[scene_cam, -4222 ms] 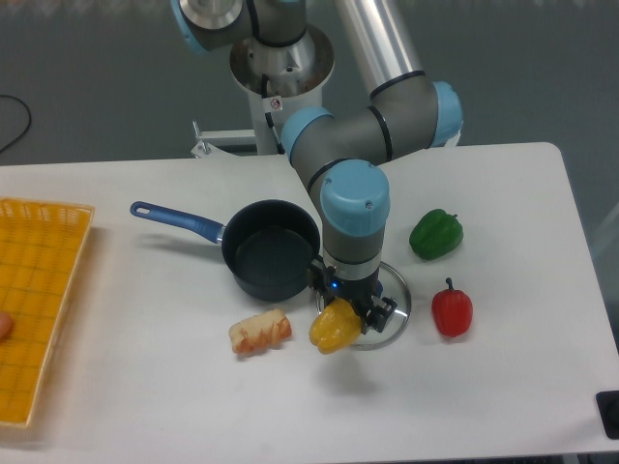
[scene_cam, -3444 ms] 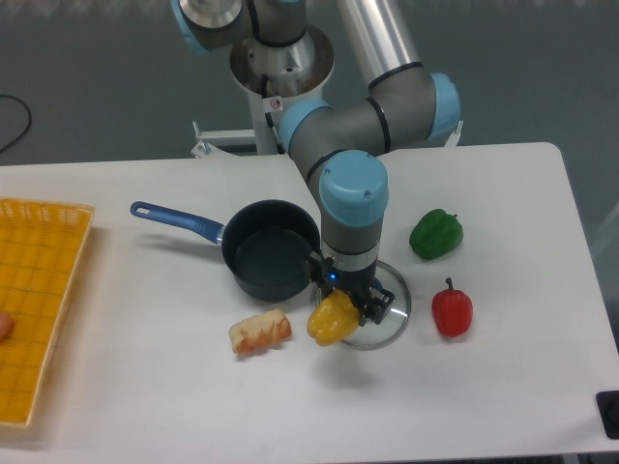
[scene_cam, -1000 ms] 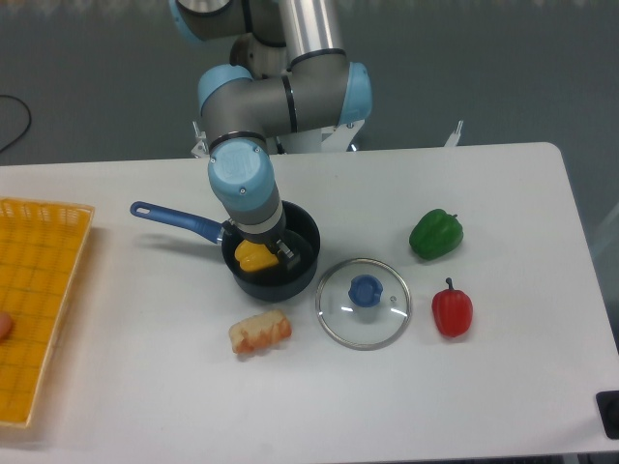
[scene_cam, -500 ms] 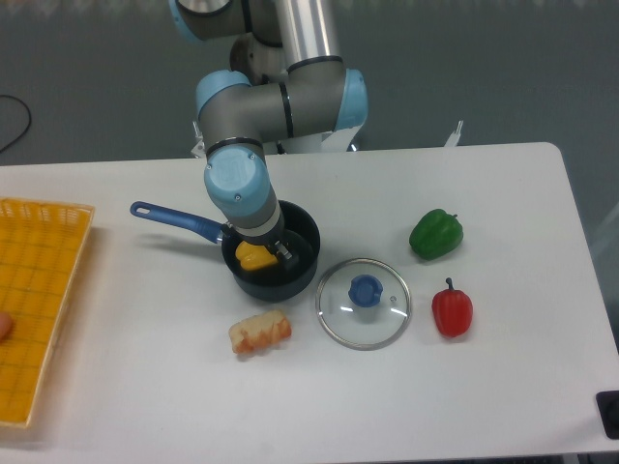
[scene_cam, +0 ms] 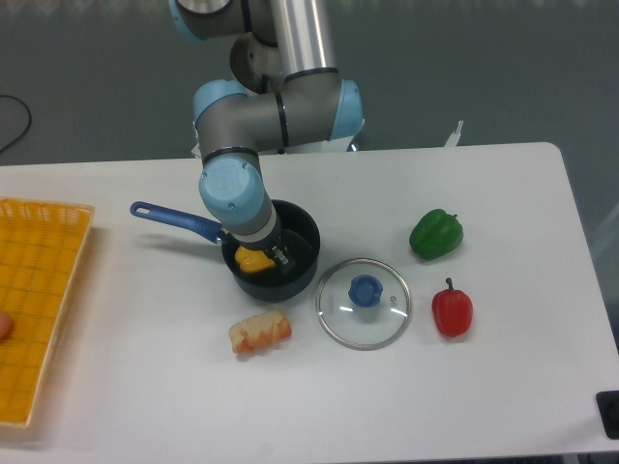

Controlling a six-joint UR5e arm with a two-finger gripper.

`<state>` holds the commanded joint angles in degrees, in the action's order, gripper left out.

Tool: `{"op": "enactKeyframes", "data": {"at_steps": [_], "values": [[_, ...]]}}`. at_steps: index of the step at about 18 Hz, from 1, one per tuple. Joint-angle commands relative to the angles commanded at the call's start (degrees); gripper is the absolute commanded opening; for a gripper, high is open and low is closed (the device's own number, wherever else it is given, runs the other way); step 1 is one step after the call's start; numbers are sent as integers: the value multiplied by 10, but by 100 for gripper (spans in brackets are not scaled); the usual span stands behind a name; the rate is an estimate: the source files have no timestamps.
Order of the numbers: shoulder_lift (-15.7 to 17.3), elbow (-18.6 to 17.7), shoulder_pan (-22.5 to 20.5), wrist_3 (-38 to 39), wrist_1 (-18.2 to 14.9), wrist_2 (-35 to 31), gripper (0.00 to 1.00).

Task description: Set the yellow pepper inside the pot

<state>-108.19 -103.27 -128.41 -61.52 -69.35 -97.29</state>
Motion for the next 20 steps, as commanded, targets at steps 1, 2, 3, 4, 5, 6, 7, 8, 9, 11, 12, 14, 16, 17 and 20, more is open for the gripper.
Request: {"op": "enactKeyframes", "data": {"at_steps": [1,2,3,4,5,6,7,8,9,11,12,14,16,17,20], "values": [[0,1,-1,0,0,0,61],[0,1,-1,0,0,0,63],[0,1,0,-1,0,0,70],[0,3,0,-1,0,0,74],[0,3,-1,0,0,0,75],[0,4,0,0,0,-1,76],[0,4,0,0,0,-2,80],[0,4,0,0,0,-6,87],[-1,4,0,0,0,-15,89],[-1,4,1,1,-1,-18,89],[-1,4,1,1,0,-18,89],[-1,8,1,3,0,-18,90],[-1,18,1,10,1,-18,98],[-1,24,1,21,1,-18,99],[-2,42,0,58,4,-14,100]]}}
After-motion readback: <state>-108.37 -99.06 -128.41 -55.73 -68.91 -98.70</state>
